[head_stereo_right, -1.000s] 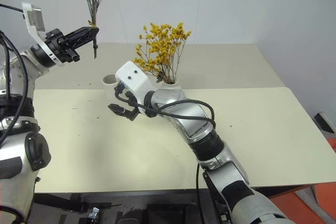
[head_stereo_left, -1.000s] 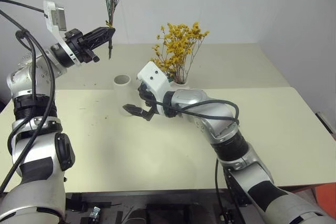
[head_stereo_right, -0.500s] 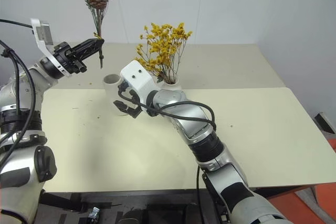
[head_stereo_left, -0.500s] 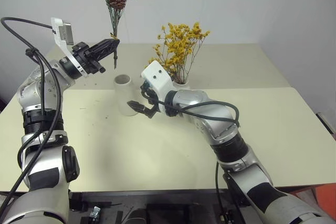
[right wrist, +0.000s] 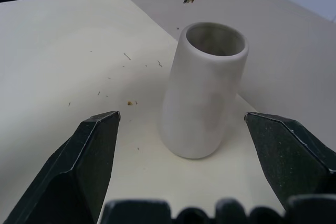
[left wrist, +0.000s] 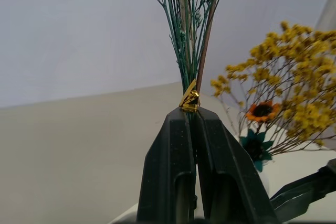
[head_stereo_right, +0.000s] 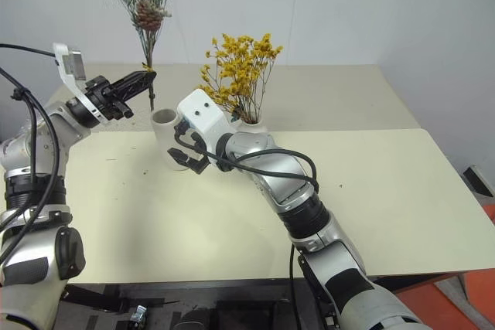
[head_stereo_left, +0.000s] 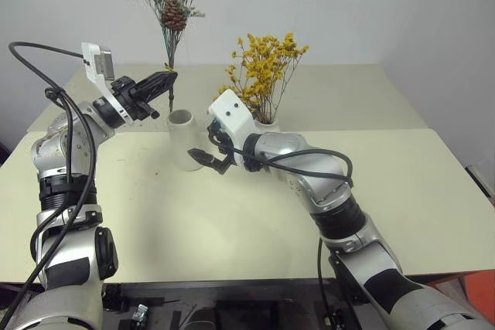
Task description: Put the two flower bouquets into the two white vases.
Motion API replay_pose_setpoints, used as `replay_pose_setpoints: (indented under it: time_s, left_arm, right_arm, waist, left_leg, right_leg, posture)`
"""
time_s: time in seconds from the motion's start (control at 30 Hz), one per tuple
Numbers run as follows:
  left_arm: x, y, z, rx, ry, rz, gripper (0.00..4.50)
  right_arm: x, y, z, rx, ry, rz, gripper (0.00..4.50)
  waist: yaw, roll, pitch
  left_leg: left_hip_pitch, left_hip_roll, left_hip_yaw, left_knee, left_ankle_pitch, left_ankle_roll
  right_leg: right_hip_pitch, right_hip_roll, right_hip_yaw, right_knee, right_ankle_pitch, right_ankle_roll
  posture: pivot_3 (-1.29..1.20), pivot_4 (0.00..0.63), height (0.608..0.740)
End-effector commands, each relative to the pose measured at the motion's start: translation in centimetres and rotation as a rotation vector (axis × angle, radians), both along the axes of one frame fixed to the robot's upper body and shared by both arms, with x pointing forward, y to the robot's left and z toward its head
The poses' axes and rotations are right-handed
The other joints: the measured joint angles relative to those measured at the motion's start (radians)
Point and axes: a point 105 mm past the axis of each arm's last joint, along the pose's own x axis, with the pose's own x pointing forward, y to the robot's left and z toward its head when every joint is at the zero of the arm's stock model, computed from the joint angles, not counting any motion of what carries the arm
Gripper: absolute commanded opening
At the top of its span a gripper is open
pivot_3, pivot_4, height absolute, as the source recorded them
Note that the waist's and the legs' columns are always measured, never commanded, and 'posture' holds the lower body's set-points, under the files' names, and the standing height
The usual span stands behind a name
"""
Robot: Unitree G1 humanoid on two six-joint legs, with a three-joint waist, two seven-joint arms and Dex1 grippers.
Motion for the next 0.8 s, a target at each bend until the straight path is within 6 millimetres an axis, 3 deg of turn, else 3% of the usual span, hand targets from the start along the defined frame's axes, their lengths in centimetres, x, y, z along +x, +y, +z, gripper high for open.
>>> replay_pose_setpoints:
  time_s: [0.03,0.27,0.8]
  left_arm:
    - [-0.2,0.6,1.2,-0.025,-0.085,0.053,0.25]
    - [0.6,0.5,-0.3,-0.108,-0.080,0.104,0.25]
    - [0.5,-0.1,-2.4,-0.067,-0.060,0.117,0.25]
  right_arm:
    - [-0.4,0.0,1.2,0.034,-0.032,0.013,4.50]
    - [-0.5,0.0,1.2,0.033,-0.031,0.017,4.50]
    - [-0.6,-0.1,1.2,0.043,-0.027,0.016,4.50]
  waist:
    - [0.001,0.000,0.000]
    - [0.001,0.000,0.000]
    - [0.001,-0.001,0.000]
  left_leg:
    - [0.000,0.000,0.000,0.000,0.000,0.000]
    - [0.000,0.000,0.000,0.000,0.000,0.000]
    - [0.000,0.000,0.000,0.000,0.000,0.000]
  right_leg:
    - [0.000,0.000,0.000,0.000,0.000,0.000]
    - [0.000,0.000,0.000,0.000,0.000,0.000]
    - [0.000,0.000,0.000,0.000,0.000,0.000]
  posture:
    - [0.00,0.150,0.740]
    - [0.00,0.150,0.740]
    - [0.00,0.150,0.740]
